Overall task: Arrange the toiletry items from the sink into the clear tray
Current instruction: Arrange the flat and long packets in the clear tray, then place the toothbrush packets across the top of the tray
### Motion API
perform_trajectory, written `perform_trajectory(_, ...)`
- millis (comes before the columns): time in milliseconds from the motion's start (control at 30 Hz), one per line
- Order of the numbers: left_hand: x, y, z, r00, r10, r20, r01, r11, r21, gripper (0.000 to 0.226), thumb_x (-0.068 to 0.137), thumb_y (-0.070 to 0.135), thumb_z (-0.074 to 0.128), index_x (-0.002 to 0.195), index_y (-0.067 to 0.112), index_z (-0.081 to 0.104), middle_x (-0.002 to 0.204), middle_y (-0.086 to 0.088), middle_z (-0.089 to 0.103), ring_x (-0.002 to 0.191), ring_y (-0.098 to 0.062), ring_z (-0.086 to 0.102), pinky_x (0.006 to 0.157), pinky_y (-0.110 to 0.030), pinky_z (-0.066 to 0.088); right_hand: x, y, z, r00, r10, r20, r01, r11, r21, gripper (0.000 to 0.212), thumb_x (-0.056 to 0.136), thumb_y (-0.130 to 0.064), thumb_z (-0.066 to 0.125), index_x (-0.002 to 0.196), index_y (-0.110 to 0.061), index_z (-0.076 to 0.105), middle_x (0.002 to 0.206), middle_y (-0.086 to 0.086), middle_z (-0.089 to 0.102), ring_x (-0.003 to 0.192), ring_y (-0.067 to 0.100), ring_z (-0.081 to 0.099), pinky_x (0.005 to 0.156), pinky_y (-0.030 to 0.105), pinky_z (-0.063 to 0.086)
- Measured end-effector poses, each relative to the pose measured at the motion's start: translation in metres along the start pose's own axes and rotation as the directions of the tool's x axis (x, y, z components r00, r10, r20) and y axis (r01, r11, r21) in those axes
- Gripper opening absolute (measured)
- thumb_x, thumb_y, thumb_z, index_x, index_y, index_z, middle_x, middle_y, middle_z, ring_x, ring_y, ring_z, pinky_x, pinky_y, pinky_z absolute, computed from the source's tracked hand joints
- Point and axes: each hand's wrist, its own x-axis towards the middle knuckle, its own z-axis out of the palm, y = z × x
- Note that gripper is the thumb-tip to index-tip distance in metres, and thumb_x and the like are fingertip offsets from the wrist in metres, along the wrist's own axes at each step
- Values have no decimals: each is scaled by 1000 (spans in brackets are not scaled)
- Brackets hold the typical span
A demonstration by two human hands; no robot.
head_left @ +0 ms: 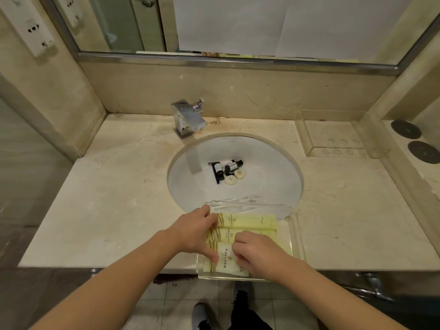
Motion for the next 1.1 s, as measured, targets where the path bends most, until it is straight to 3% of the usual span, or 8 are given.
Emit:
perform_trajectory(133,-1,1,-2,1000,0,10,0,1000,-4,87,48,79,70,112,25,46,103,9,35,89,-11,40,69,-26,41,2,1,-1,991,131,42,-132,991,15,26,86,-20,57,111,-20,50,110,-1,56,98,21,51,77,37,46)
perform_trajectory(233,-1,1,-2,1000,0,19,0,1000,15,85,49,79,70,111,25,46,104,7,36,88,-12,40,70,-28,44,0,2,0,994,109,19,-109,994,10,37,87,-25,58,123,-25,51,115,-2,52,103,17,48,80,33,46)
perform_trajectory(400,-2,4,-1,1000,-10,13,9,998,60,84,49,76,72,109,24,46,105,6,38,89,-13,39,71,-30,46,0,5,3,992,120,-39,-120,993,12,28,88,-40,51,114,-29,56,108,-3,49,98,16,48,74,30,46)
perform_trajectory(600,-1,5,-3,1000,-11,20,9,996,83,87,48,77,72,110,22,46,108,3,42,88,-12,39,70,-31,45,9,6,5,992,122,17,-122,992,-26,29,87,-41,55,113,-27,53,107,-3,48,96,16,46,74,32,45)
perform_trajectory(767,1,4,-11,994,-91,-66,82,988,-129,75,58,79,63,104,22,49,104,6,43,79,-16,53,70,-31,47,14,12,-5,969,222,-107,-213,973,86,25,88,-45,51,101,-24,53,98,-10,51,89,10,48,74,28,45)
perform_trajectory(933,13,-2,-18,909,-275,-313,125,897,-424,35,89,58,46,91,24,52,93,8,46,79,-15,54,74,-33,49,25,32,-22,886,387,-254,-334,914,229,10,91,-29,53,85,-21,56,84,-12,52,76,8,50,68,26,45)
perform_trajectory(1100,33,-18,-24,849,-425,-315,195,805,-561,15,91,36,54,85,22,53,91,2,54,81,-14,54,72,-29,45,34,68,-37,726,595,-346,-452,791,413,13,88,-19,57,74,-19,56,75,-7,57,69,13,54,63,32,46)
